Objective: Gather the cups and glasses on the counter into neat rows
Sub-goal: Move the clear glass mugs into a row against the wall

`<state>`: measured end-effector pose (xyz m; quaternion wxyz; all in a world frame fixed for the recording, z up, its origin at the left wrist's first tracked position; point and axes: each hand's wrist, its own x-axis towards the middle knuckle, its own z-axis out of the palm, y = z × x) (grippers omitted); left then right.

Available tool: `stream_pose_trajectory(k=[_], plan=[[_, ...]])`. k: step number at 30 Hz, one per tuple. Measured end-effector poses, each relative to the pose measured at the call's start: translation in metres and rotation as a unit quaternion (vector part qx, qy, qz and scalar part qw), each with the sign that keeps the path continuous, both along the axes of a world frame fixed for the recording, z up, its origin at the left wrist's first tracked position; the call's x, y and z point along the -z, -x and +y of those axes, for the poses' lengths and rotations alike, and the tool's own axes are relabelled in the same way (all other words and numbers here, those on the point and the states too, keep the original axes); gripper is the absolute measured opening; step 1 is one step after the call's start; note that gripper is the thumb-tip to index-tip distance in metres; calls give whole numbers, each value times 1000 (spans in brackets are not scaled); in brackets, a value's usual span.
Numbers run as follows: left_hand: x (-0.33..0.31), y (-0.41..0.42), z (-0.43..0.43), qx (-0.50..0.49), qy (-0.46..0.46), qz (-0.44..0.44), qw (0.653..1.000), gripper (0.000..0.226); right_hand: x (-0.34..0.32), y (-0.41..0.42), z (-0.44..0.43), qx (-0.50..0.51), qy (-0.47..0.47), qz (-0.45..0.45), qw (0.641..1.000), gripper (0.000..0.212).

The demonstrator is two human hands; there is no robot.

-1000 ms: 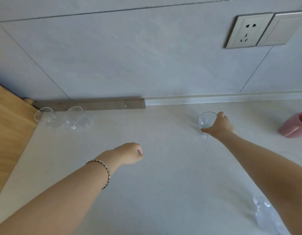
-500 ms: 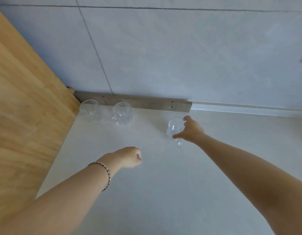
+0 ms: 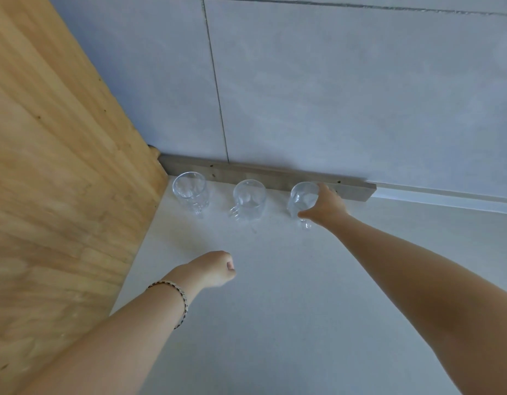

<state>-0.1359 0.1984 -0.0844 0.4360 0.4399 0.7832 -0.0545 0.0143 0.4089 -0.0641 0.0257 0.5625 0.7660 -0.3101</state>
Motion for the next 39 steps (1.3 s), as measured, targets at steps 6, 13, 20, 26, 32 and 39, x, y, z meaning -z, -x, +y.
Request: stream_pose_trajectory(k=[6, 13, 20, 26, 32, 39], plan=[[-5, -26, 10, 26, -8, 5, 1000, 32, -2, -50, -25, -65, 17, -36, 997, 80], [-25, -112, 39, 102, -24, 7, 994, 27, -4, -196, -60, -103, 100, -114, 983, 39], [-31, -262, 80, 183, -52, 1, 982, 17, -24, -386, -58, -34, 60, -142, 988, 36], [-39, -385, 98, 214, -54, -21, 975, 24, -42, -524, -56, -2, 37, -221, 975, 56], [-37, -442, 97, 223, -54, -24, 973, 10, -29, -583, -75, -36, 81, -265, 960, 82], [-41, -437, 79, 197, -39, 7, 980, 10, -32, -583, -76, -83, 33, -279, 956, 77]])
